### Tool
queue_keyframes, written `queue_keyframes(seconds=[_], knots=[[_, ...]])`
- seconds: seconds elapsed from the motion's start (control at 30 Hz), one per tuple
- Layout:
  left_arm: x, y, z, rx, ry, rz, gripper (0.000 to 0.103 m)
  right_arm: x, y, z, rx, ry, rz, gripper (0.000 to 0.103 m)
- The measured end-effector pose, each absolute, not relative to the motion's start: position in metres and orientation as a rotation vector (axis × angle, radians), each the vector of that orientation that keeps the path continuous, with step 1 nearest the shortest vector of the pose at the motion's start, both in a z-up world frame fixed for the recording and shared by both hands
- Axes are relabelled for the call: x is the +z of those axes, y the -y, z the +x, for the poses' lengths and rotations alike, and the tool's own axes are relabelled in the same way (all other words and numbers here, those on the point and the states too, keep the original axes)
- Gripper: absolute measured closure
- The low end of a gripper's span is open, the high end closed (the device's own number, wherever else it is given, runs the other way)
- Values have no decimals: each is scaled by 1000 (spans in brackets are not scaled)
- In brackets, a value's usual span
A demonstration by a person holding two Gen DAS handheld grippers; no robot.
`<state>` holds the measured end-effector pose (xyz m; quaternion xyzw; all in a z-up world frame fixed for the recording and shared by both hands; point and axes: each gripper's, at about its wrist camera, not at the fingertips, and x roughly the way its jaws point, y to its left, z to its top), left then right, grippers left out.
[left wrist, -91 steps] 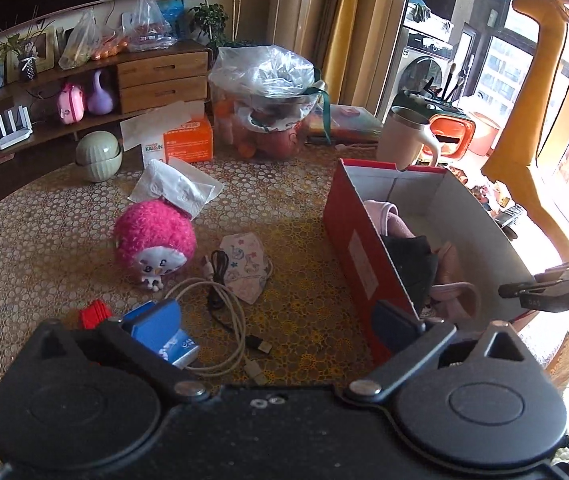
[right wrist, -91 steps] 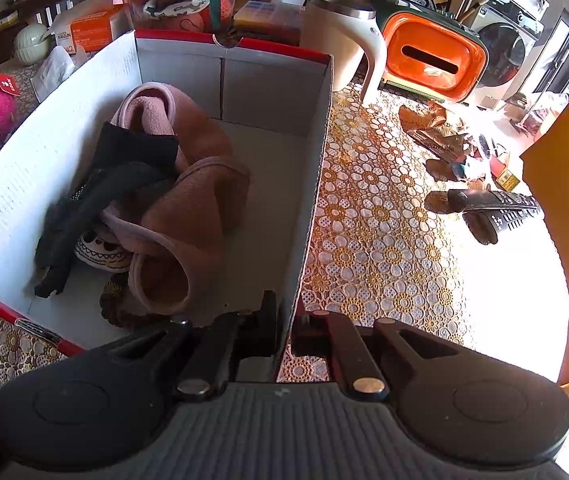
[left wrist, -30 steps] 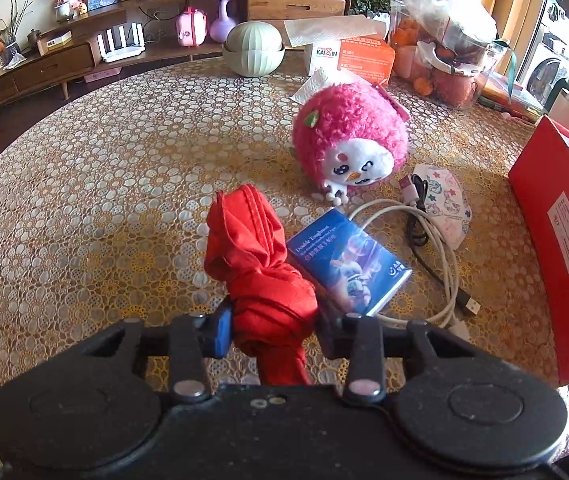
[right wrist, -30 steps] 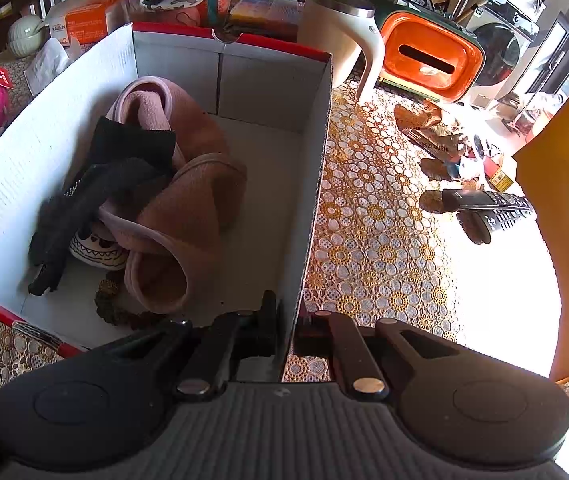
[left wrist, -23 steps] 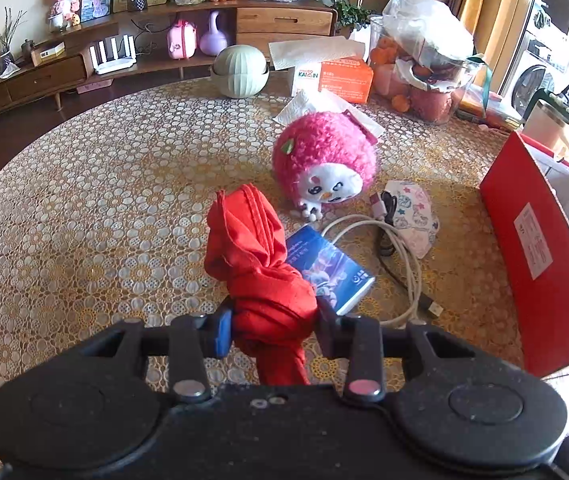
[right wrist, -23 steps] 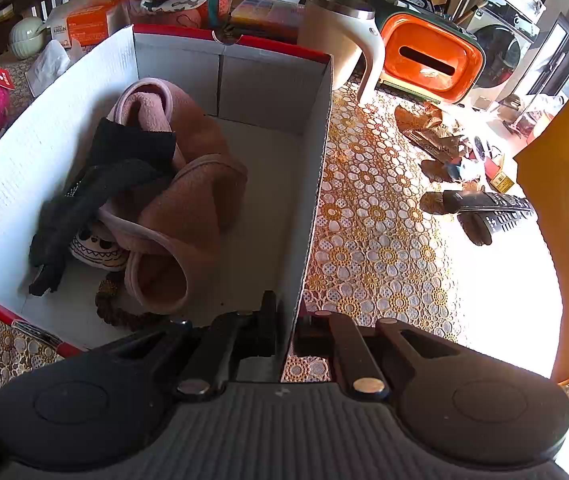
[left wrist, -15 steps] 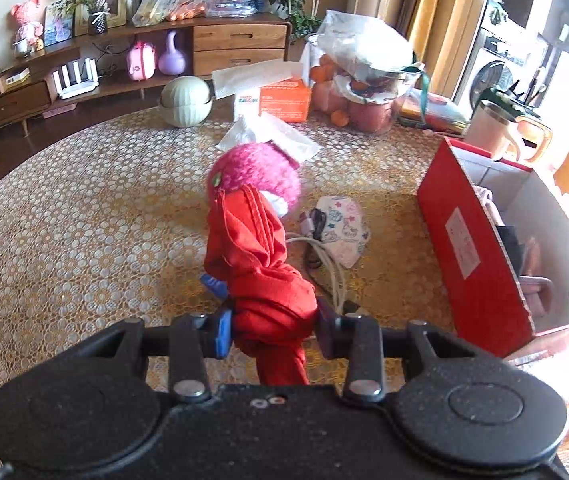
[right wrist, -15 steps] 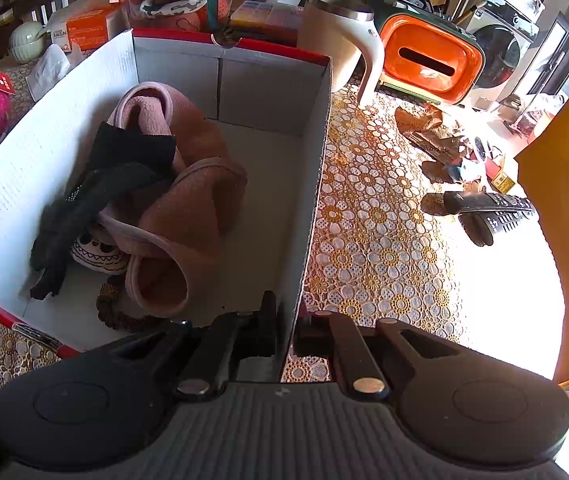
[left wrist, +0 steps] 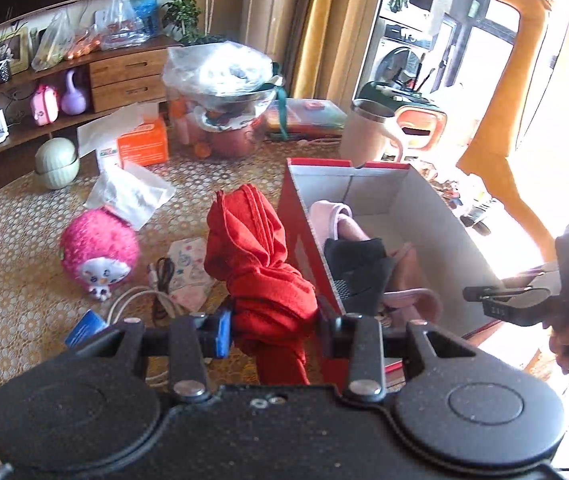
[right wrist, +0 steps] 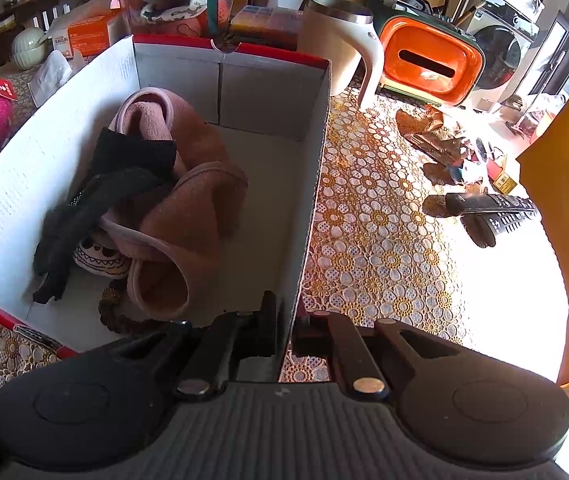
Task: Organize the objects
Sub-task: 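Carry the red umbrella with the left tool over the shoebox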
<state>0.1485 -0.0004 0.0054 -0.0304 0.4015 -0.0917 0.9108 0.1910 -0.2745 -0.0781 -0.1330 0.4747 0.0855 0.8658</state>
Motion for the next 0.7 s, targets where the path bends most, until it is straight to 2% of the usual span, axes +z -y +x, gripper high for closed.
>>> queue_keyframes(seconds=[0.5, 0.7], knots=[[13, 97, 190, -322, -811, -6, 65, -78, 280, 189, 211, -994, -227, 96], [1, 123, 217, -337, -838, -23, 65, -79, 283, 188, 227, -989, -224, 96]])
